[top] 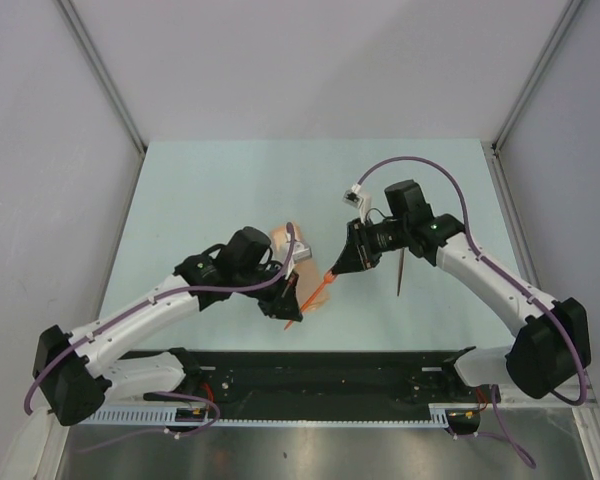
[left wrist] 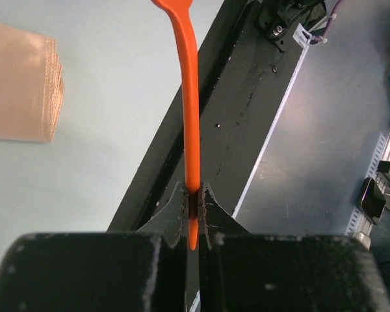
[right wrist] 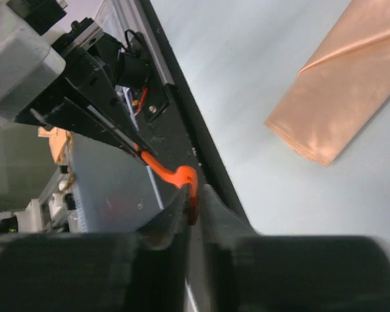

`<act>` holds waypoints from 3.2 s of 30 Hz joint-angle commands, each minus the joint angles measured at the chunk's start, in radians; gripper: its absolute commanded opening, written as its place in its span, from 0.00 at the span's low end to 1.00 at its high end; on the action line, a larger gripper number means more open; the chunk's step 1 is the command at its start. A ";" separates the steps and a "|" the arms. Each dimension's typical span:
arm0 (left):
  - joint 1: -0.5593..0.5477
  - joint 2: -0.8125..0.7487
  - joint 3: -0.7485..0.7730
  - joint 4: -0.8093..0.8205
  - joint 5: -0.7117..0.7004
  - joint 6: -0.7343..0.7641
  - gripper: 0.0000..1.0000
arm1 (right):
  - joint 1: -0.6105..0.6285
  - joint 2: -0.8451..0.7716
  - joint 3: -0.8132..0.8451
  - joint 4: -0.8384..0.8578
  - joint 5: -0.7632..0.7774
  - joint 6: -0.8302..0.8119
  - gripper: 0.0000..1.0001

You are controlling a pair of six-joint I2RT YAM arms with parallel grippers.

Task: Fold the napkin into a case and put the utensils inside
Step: Pass from the left arm to the right, then pass from the right arm to the left, then pass from the left arm to the right, then insert the fork into the folded napkin.

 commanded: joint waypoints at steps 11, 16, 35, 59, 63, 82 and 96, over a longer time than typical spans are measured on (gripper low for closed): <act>0.170 -0.075 -0.018 0.168 -0.265 -0.267 0.64 | -0.036 -0.267 -0.361 0.429 0.225 0.680 0.00; 0.240 -0.167 -0.185 0.317 -0.332 -0.494 0.71 | 0.053 -0.476 -0.626 0.682 0.481 1.007 0.00; 0.250 -0.230 -0.425 1.040 -0.295 -0.895 0.56 | 0.369 -0.357 -0.687 1.056 1.019 1.168 0.00; 0.391 -0.026 -0.226 0.833 0.322 -0.507 0.00 | 0.134 -0.137 -0.448 0.697 0.055 0.508 0.50; 0.391 -0.026 -0.230 0.853 0.342 -0.522 0.00 | 0.153 -0.101 -0.466 0.767 0.028 0.540 0.44; 0.504 0.319 0.076 0.437 -0.273 -0.504 0.44 | 0.220 -0.096 -0.711 0.785 0.367 1.056 0.00; 0.489 0.713 0.366 0.388 -0.313 -0.407 0.04 | 0.116 0.065 -0.552 0.593 0.379 0.997 0.00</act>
